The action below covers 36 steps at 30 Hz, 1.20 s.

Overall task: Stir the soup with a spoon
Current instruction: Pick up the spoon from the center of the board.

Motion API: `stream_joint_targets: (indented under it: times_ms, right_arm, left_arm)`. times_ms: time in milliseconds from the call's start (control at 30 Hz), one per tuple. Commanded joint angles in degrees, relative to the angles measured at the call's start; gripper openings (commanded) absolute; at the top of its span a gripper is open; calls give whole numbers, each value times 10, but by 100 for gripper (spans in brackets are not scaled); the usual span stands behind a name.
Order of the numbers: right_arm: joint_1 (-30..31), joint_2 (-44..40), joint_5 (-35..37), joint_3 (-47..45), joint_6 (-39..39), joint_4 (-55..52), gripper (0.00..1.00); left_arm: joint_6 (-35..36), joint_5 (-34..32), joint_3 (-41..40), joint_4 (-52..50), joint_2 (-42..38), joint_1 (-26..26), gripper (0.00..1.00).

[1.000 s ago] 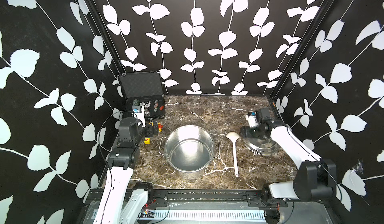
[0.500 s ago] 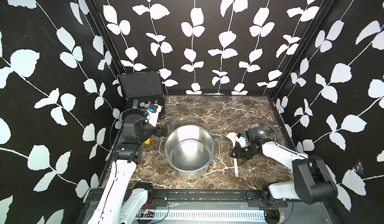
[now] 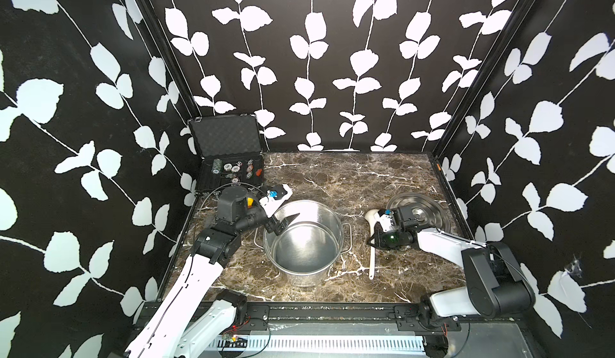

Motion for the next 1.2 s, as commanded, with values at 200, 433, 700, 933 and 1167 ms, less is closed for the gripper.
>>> stream_joint_targets:
  times_ms: [200, 433, 700, 933, 1167]
  right_arm:
    - [2, -52, -37, 48, 35, -40, 0]
    - [2, -109, -165, 181, 97, -144, 0]
    - [22, -146, -252, 238, 208, -93, 0]
    - [46, -156, -258, 243, 283, -28, 0]
    - [66, -157, -266, 257, 291, -21, 0]
  left_arm:
    - [162, -60, 19, 0, 41, -130, 91]
    - [329, -133, 22, 54, 79, -266, 91]
    - [442, -174, -10, 253, 148, -371, 86]
    - [495, -176, -19, 352, 209, -408, 80]
    - [490, -184, -12, 381, 235, -416, 65]
